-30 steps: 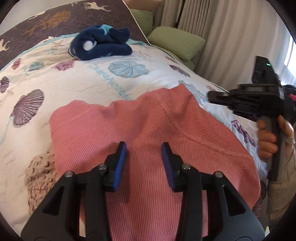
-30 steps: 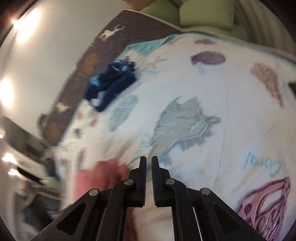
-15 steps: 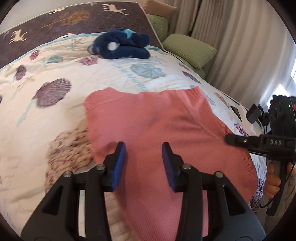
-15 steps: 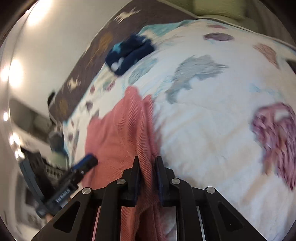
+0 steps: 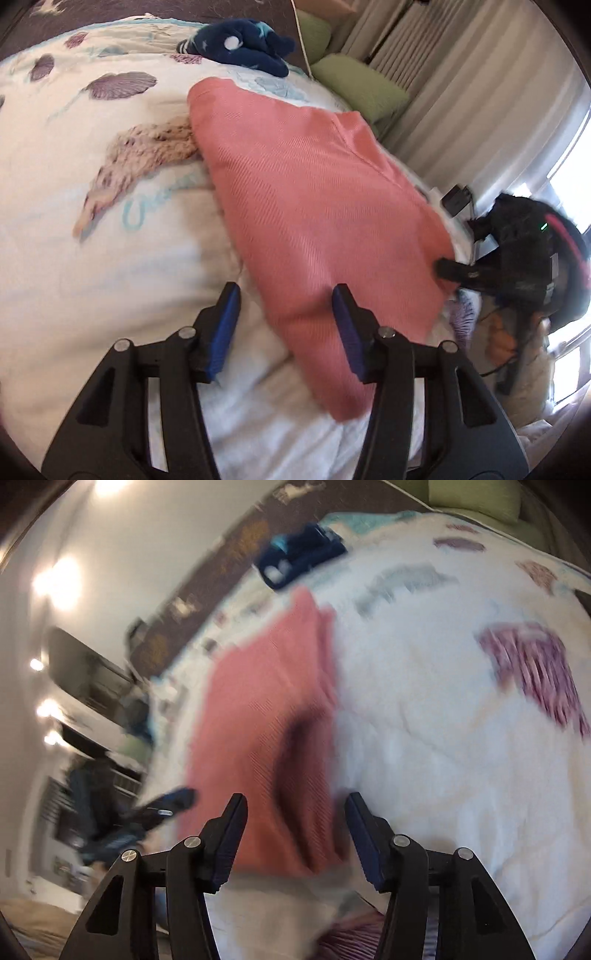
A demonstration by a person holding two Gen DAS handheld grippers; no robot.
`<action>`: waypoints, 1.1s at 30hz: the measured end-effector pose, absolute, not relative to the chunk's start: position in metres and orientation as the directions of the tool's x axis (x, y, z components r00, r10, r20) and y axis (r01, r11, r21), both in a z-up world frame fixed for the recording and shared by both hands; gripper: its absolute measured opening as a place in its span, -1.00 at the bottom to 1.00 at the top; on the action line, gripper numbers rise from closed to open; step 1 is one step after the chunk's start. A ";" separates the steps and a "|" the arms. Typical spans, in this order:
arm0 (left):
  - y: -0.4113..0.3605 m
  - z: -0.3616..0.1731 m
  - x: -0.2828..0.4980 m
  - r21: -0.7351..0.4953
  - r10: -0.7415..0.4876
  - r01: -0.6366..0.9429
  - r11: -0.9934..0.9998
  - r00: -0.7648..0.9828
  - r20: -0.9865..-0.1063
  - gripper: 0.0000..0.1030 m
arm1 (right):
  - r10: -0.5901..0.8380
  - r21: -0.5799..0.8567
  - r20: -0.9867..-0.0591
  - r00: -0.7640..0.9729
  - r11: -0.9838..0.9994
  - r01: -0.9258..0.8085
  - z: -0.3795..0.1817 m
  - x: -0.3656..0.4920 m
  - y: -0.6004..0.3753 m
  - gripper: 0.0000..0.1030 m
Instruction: Fold small clothes
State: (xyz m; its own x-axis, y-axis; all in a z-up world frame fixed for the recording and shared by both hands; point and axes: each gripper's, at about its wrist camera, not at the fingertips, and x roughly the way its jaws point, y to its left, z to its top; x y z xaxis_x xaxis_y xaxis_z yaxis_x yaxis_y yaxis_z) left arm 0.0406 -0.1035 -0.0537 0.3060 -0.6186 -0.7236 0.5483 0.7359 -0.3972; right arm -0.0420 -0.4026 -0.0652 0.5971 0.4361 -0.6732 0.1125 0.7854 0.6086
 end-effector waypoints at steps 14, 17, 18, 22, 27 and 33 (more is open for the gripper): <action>-0.094 -0.041 0.001 -0.440 -0.663 0.602 0.666 0.207 -0.720 -0.53 | 0.372 0.598 -0.656 0.657 0.787 0.152 -0.052 -0.076 -0.404 -0.42; -0.088 -0.039 0.004 -0.439 -0.668 0.591 0.676 0.242 -0.703 -0.52 | 0.400 0.628 -0.630 0.666 0.766 0.134 -0.051 -0.077 -0.404 -0.14; -0.086 -0.039 0.004 -0.427 -0.661 0.585 0.690 0.267 -0.701 -0.51 | 0.409 0.640 -0.626 0.664 0.756 0.137 -0.053 -0.076 -0.405 -0.12; -0.082 -0.040 0.009 -0.382 -0.621 0.565 0.732 0.323 -0.714 -0.04 | 0.404 0.652 -0.635 0.659 0.738 0.176 -0.061 -0.075 -0.408 -0.11; -0.086 -0.035 0.019 -0.365 -0.616 0.561 0.742 0.357 -0.702 0.04 | 0.346 0.609 -0.638 0.688 0.773 0.176 -0.054 -0.073 -0.406 -0.11; -0.097 -0.043 0.048 -0.434 -0.633 0.511 0.742 0.320 -0.705 0.05 | 0.285 0.572 -0.622 0.729 0.802 0.174 -0.047 -0.056 -0.412 -0.11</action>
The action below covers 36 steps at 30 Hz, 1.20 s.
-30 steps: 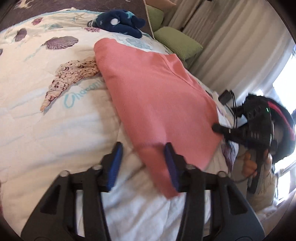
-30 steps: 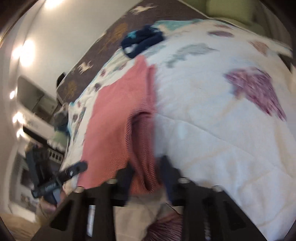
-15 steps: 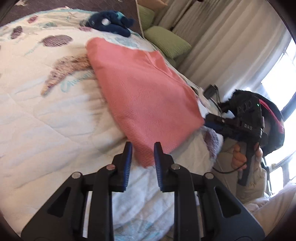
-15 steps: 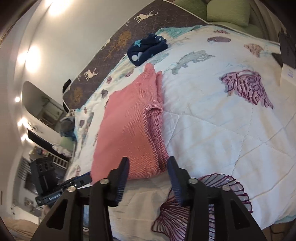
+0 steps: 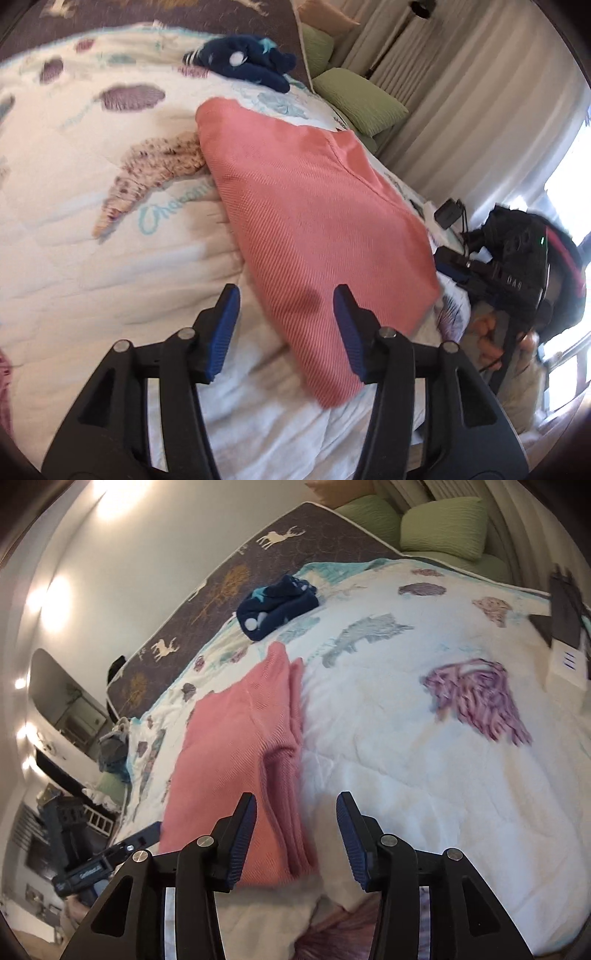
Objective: Fold small clothes
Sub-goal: 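Close both tools on the folded pink sweater's sides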
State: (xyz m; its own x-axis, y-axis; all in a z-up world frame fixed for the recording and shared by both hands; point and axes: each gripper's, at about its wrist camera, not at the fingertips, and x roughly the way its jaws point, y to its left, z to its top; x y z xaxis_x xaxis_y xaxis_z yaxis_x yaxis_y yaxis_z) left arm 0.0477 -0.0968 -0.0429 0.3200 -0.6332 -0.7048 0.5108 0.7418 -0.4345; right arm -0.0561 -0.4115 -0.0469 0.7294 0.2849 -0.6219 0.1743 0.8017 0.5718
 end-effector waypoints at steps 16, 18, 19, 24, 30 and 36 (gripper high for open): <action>-0.118 -0.052 0.076 -0.442 -0.622 0.504 0.742 0.272 -0.735 0.26 | 0.487 0.690 -0.605 0.630 0.716 0.109 -0.070 -0.001 -0.422 -0.04; -0.119 -0.053 0.079 -0.452 -0.630 0.503 0.737 0.268 -0.729 0.30 | 0.514 0.720 -0.589 0.623 0.685 0.116 -0.073 0.005 -0.427 -0.04; -0.119 -0.053 0.081 -0.459 -0.637 0.505 0.731 0.264 -0.724 0.34 | 0.525 0.728 -0.584 0.619 0.676 0.114 -0.074 0.008 -0.429 -0.04; -0.125 -0.055 0.086 -0.470 -0.662 0.534 0.703 0.250 -0.707 0.61 | 0.528 0.692 -0.615 0.586 0.718 0.080 -0.072 0.020 -0.421 -0.04; -0.139 -0.055 0.099 -0.475 -0.676 0.558 0.681 0.229 -0.700 0.77 | 0.584 0.722 -0.603 0.544 0.689 0.060 -0.075 0.039 -0.421 -0.03; -0.144 -0.056 0.121 -0.515 -0.698 0.550 0.658 0.188 -0.691 0.77 | 0.623 0.735 -0.594 0.509 0.677 0.028 -0.077 0.060 -0.419 -0.03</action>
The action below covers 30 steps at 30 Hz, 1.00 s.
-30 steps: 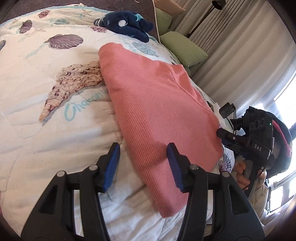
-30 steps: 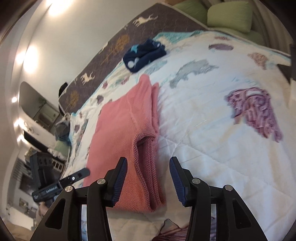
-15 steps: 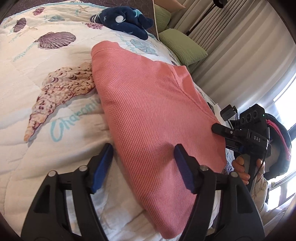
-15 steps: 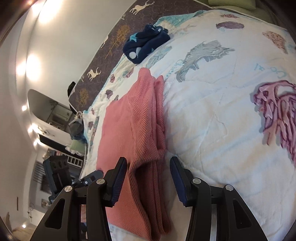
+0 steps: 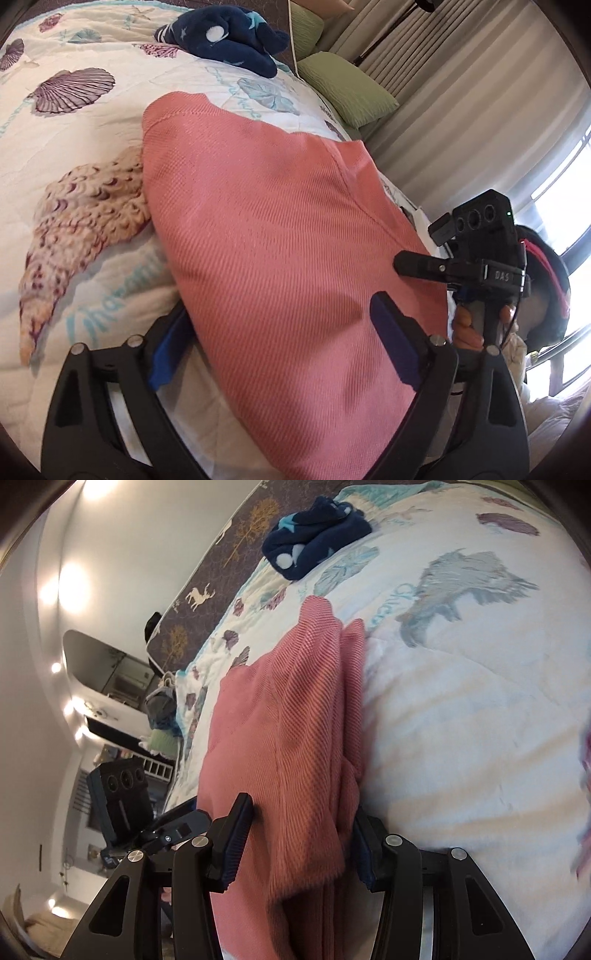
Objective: Fold small clothes
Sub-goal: 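Close both tools on the folded pink sweater's sides, then lift the folded pink sweater with both tools toward the navy garment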
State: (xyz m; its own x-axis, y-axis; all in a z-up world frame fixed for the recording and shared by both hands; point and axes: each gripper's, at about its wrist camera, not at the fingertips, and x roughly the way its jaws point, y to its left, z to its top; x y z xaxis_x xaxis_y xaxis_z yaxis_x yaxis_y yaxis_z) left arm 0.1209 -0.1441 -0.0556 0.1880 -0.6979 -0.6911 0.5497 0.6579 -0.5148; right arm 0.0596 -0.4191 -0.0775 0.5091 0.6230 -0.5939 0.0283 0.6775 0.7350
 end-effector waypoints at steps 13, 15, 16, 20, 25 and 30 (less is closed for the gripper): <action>-0.143 -0.058 0.153 -0.497 -0.671 0.511 0.702 0.238 -0.703 -0.25 | 0.670 0.778 -0.555 0.493 0.627 0.025 -0.084 0.092 -0.427 -0.13; -0.135 -0.057 0.157 -0.542 -0.690 0.475 0.693 0.219 -0.690 -0.40 | 0.624 0.746 -0.586 0.517 0.664 0.045 -0.081 0.084 -0.428 -0.55; -0.133 -0.054 0.156 -0.551 -0.694 0.467 0.692 0.222 -0.684 -0.45 | 0.620 0.749 -0.578 0.530 0.661 0.043 -0.078 0.078 -0.427 -0.57; -0.144 -0.025 0.128 -0.398 -0.641 0.566 0.722 0.328 -0.694 -0.48 | 0.564 0.684 -0.580 0.587 0.729 -0.025 -0.046 0.060 -0.412 -0.60; -0.146 0.018 0.103 -0.317 -0.647 0.633 0.707 0.396 -0.651 -0.49 | 0.490 0.592 -0.587 0.644 0.803 -0.071 -0.004 0.040 -0.399 -0.60; -0.143 0.059 0.091 -0.312 -0.678 0.659 0.685 0.420 -0.603 -0.49 | 0.464 0.574 -0.532 0.709 0.812 -0.101 0.037 0.018 -0.398 -0.60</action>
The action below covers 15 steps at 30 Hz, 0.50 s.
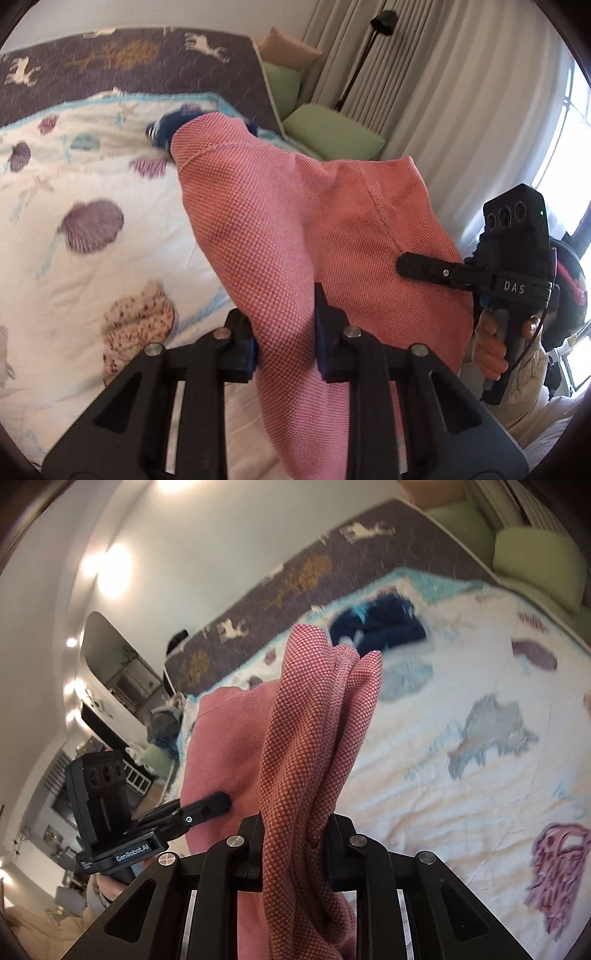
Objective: Fold small clothes
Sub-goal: 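Lift the folded pink sweater with both tools toward the navy garment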
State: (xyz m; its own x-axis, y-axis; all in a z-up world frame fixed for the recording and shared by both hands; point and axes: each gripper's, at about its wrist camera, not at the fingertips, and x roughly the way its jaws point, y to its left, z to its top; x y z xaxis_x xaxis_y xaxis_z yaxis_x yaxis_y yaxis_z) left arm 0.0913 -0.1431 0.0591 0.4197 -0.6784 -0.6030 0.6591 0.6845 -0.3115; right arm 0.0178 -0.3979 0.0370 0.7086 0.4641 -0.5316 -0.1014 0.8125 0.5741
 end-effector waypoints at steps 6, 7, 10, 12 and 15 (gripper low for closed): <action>-0.160 0.126 0.091 -0.194 -0.677 0.713 0.674 0.491 -0.548 -0.49 | 0.410 0.494 -0.483 0.774 0.857 -0.146 0.103 0.018 -0.387 -0.60; -0.163 0.138 0.093 -0.182 -0.679 0.717 0.673 0.500 -0.538 -0.49 | 0.406 0.483 -0.474 0.781 0.862 -0.155 0.116 0.021 -0.388 -0.60; -0.167 0.182 0.100 -0.162 -0.685 0.719 0.675 0.531 -0.499 -0.49 | 0.406 0.459 -0.449 0.796 0.869 -0.185 0.160 0.032 -0.393 -0.60; -0.171 0.216 0.105 -0.153 -0.696 0.723 0.674 0.551 -0.461 -0.49 | 0.412 0.451 -0.408 0.815 0.867 -0.212 0.197 0.039 -0.400 -0.60; -0.181 0.264 0.114 -0.113 -0.695 0.725 0.679 0.586 -0.416 -0.49 | 0.384 0.398 -0.361 0.850 0.888 -0.232 0.245 0.047 -0.404 -0.60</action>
